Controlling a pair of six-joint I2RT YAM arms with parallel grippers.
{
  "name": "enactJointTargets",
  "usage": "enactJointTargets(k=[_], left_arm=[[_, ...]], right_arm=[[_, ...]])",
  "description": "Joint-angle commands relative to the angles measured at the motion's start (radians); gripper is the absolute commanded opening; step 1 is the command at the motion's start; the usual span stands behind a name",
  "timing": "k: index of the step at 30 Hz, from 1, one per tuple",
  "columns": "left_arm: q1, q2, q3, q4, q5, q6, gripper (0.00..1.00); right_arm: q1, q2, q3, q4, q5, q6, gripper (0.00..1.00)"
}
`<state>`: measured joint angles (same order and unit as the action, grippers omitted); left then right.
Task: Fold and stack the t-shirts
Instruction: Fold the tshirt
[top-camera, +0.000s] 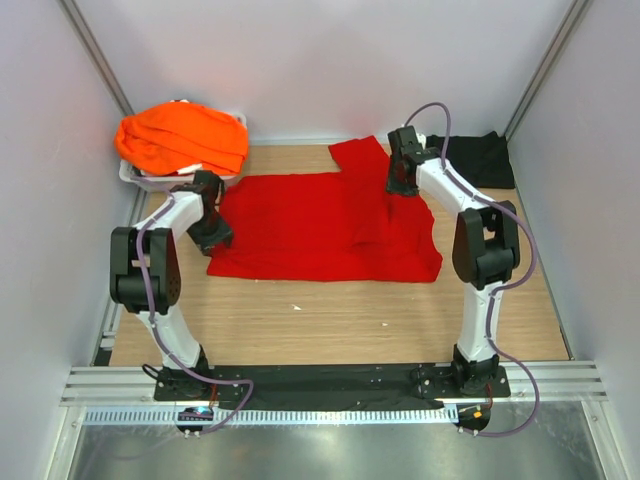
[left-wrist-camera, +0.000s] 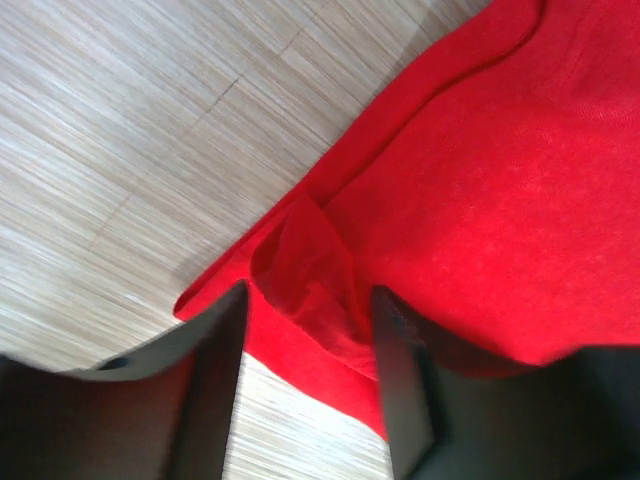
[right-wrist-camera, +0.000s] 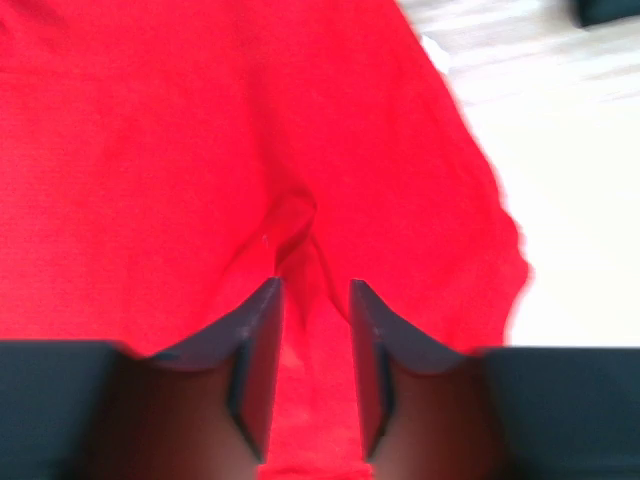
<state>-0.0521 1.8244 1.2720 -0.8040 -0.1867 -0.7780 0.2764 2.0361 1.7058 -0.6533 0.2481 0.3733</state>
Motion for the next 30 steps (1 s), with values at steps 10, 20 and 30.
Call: enactJointTargets(k=[10, 20, 30], left_arm=[[0.0, -0.425, -0.241, 0.022, -0.048, -0.018, 0.83], [0.0, -0.459, -0.45, 0.169, 0.009, -0.064, 0.81], [0.0, -0.373, -0.448, 0.281, -0.019, -0.079, 0.81]], right_arm=[[-0.039, -0.218, -0.072, 0.063, -0.032, 0.028, 0.78], [-0.166, -0.689, -0.768, 0.159, -0.235, 0.197, 0.86], [-0.192, -0.757, -0.997, 0.231, -0.277, 0.237, 0.83]])
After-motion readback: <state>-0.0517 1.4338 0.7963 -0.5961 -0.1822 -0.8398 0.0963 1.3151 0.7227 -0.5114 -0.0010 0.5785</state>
